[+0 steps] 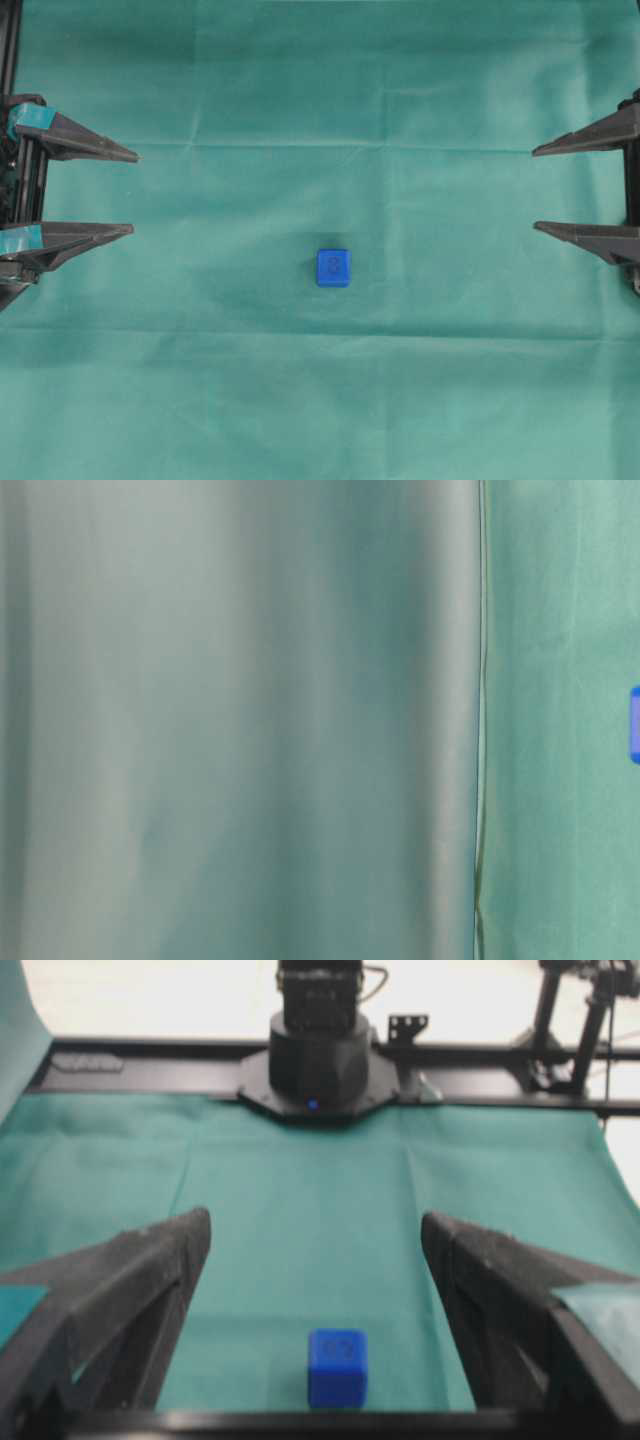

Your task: Handover the blue block to the right arm after grasping it with the left arm, then place it in the designated position.

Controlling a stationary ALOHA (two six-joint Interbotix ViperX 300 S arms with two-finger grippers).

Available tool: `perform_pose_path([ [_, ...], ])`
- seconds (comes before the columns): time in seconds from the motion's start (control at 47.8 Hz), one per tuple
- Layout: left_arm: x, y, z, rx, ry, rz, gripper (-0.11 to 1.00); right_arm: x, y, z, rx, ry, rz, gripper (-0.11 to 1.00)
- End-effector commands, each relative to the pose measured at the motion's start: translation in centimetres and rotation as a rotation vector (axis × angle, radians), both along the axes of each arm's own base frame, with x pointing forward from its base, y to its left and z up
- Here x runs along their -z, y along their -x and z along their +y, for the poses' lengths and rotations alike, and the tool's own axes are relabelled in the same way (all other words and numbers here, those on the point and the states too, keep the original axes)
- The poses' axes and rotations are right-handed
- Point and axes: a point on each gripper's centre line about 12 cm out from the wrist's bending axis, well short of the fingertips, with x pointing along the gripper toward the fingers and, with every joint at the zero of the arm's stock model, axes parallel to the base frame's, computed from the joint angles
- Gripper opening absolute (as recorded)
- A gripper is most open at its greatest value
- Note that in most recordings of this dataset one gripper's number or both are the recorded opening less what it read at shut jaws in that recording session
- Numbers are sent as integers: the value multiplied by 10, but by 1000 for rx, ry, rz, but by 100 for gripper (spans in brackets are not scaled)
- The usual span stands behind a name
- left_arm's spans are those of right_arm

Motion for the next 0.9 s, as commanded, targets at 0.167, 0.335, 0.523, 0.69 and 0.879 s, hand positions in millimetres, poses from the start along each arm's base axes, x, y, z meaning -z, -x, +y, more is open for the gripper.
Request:
perform_pose_path([
  [0.167,-12,-2,1,-4,-3,-31,100,-11,-3,-1,5,-6,-26,94],
  [0.335,-15,-5,1,-3,-2,-32,100,-11,-3,-1,5,-6,-8,94],
  [0.523,-20,-17,1,-3,-2,-25,100,-12,-3,-1,5,-6,-11,94],
  [0.69,-26,-35,1,-3,-2,-9,100,-13,-3,-1,5,-6,-12,94],
  [0.879,-35,-65,1,-3,-2,-3,100,-12,-3,-1,5,-6,-9,94],
])
